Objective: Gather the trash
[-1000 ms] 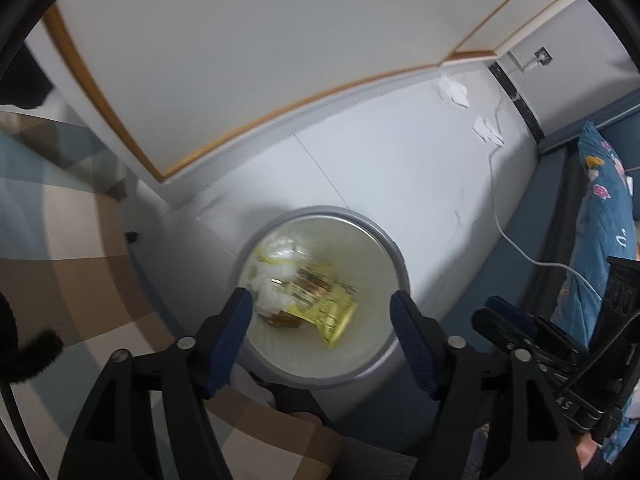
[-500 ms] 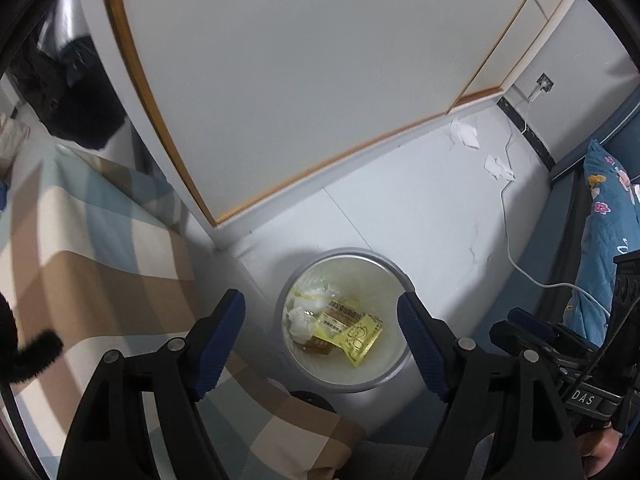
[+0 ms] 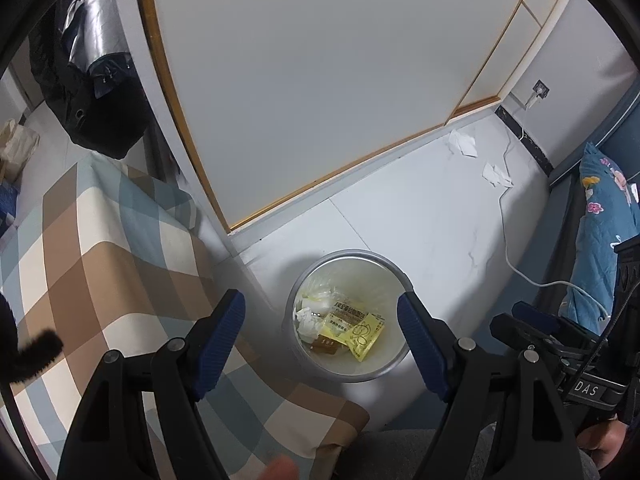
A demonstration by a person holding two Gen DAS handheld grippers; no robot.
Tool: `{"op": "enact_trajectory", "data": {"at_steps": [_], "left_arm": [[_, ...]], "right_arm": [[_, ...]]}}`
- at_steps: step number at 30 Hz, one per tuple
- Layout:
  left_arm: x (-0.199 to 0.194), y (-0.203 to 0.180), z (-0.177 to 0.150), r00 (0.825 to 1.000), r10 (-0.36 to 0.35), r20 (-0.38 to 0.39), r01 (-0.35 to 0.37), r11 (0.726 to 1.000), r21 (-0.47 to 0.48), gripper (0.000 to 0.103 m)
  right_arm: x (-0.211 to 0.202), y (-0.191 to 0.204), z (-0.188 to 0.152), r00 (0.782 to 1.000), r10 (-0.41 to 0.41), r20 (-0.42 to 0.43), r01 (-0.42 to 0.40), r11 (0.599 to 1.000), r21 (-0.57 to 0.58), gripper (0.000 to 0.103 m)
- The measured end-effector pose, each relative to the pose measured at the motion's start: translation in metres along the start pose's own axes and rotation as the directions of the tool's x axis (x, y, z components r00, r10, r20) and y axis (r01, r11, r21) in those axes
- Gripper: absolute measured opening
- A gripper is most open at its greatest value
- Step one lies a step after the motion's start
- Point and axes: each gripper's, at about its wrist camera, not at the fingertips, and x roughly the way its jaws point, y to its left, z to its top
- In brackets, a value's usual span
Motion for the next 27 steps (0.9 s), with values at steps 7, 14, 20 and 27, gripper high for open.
{"op": "enact_trajectory", "data": {"at_steps": [7, 14, 20, 27], "left_arm": [[-0.007, 0.000, -0.001, 1.000, -0.006, 0.005, 0.006, 1.000, -0.009, 0.076], [-0.012, 0.000, -0.003, 1.000, -0.018, 0.009, 0.018, 1.000, -0.018, 0.076], [-0.015, 0.002, -0.003, 1.000, -0.016, 0.013, 0.017, 0.999, -0.030, 0.076], [-0.019, -0.002, -0.006, 1.000, -0.013, 0.008, 0.013, 1.000, -0.014, 0.076]], "right_arm": [[-0.005, 0.001, 0.000, 1.000, -0.002, 0.008, 0.002, 1.000, 0.001, 0.082], [-0.009, 0.001, 0.000, 1.000, -0.009, 0.014, 0.009, 1.000, 0.000, 0.082], [-0.011, 0.002, 0.000, 1.000, -0.013, 0.020, 0.013, 1.000, -0.002, 0.082], [-0.013, 0.004, 0.000, 1.000, -0.015, 0.020, 0.015, 1.000, -0.006, 0.082]]}}
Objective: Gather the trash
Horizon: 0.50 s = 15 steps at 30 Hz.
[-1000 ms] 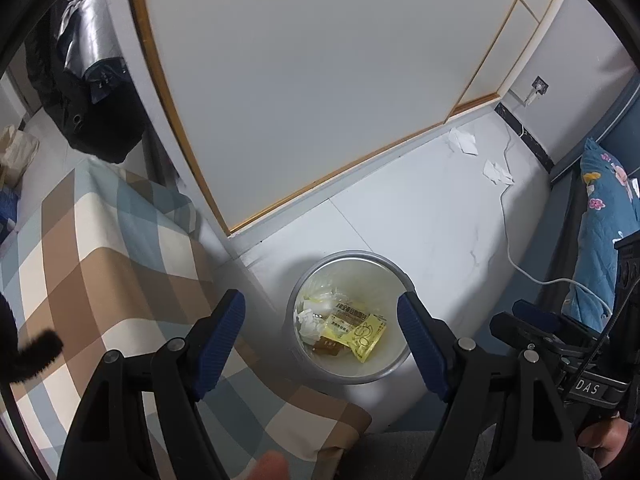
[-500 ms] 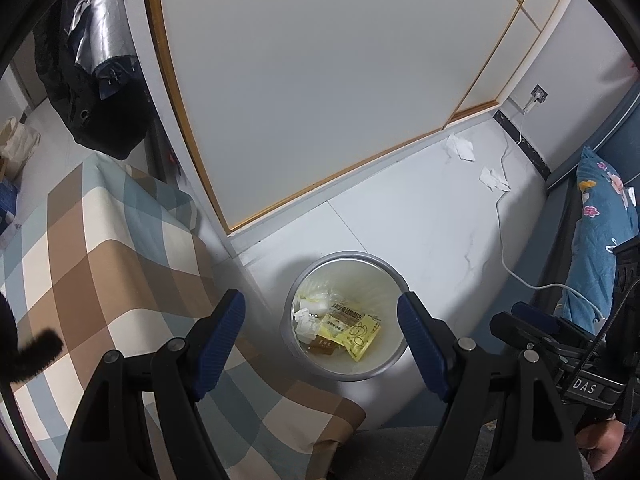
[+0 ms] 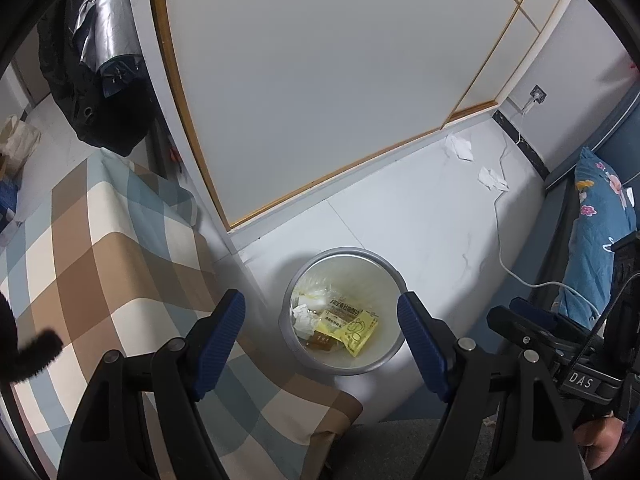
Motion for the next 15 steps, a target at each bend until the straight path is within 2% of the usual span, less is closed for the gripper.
{"op": "enact_trajectory", "data": {"at_steps": [15], "left_arm": [[-0.0082, -0.0049, -0.0003, 1.000, 0.003, 0.020, -0.004, 1.000, 0.017, 0.076]], "right_arm": [[-0.0071, -0.0006, 0.0006, 1.000, 0.005, 0.012, -0.005, 1.000, -0.004, 0.082]]}}
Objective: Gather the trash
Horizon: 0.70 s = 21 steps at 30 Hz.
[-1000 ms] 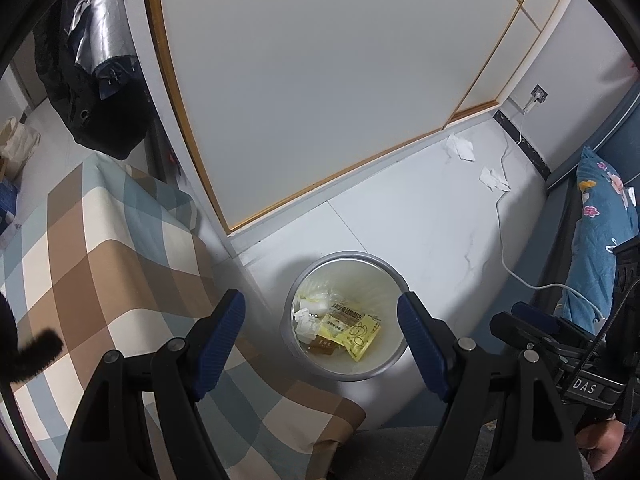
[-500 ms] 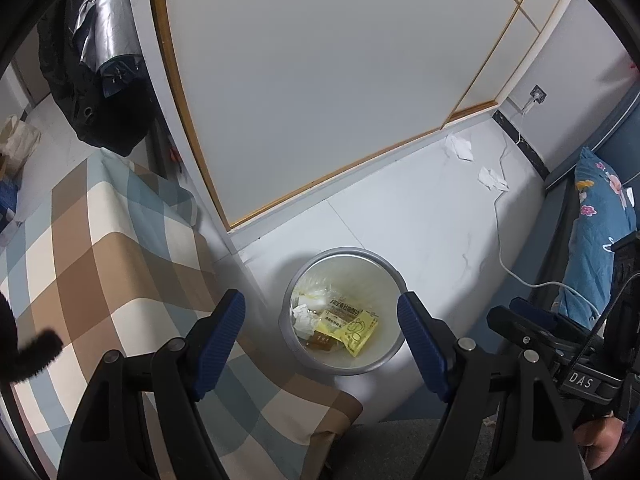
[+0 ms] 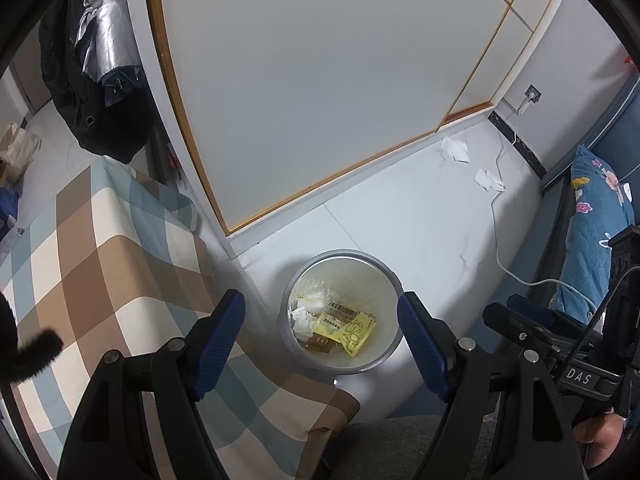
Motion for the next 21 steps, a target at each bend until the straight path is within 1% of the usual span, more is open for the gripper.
{"op": "enact_trajectory", "data": {"at_steps": [7, 14, 18, 21], "left_arm": [[0.000, 0.000, -0.001, 1.000, -0.004, -0.004, 0.004, 1.000, -0.013, 0.076], [-0.001, -0.004, -0.003, 1.000, -0.009, -0.015, 0.009, 1.000, 0.001, 0.076], [-0.002, -0.006, -0.003, 1.000, -0.004, -0.013, 0.004, 1.000, 0.007, 0.076], [-0.004, -0.006, -0.004, 1.000, 0.004, -0.006, -0.004, 1.000, -0.006, 0.076]], "right_arm": [[-0.005, 0.000, -0.002, 1.000, -0.001, 0.012, 0.001, 1.000, -0.001, 0.082], [-0.008, 0.000, -0.003, 1.000, -0.004, 0.016, 0.004, 1.000, -0.001, 0.082], [-0.011, -0.001, -0.003, 1.000, 0.000, 0.021, 0.000, 1.000, 0.005, 0.082], [-0.011, 0.000, -0.005, 1.000, 0.001, 0.021, -0.001, 1.000, 0.007, 0.083]]}}
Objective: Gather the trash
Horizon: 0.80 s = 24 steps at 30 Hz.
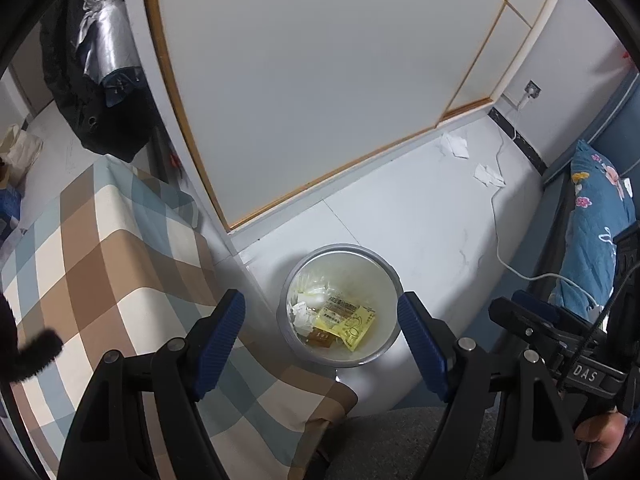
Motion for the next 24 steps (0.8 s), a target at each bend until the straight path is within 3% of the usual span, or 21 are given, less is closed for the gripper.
{"op": "enact_trajectory", "data": {"at_steps": [24], "left_arm": [[-0.005, -0.003, -0.003, 1.000, -0.007, -0.001, 0.007, 1.000, 0.001, 0.076]], "right_arm": [[-0.013, 0.009, -0.007, 1.000, -0.008, 0.017, 0.008, 1.000, -0.014, 0.083]]}}
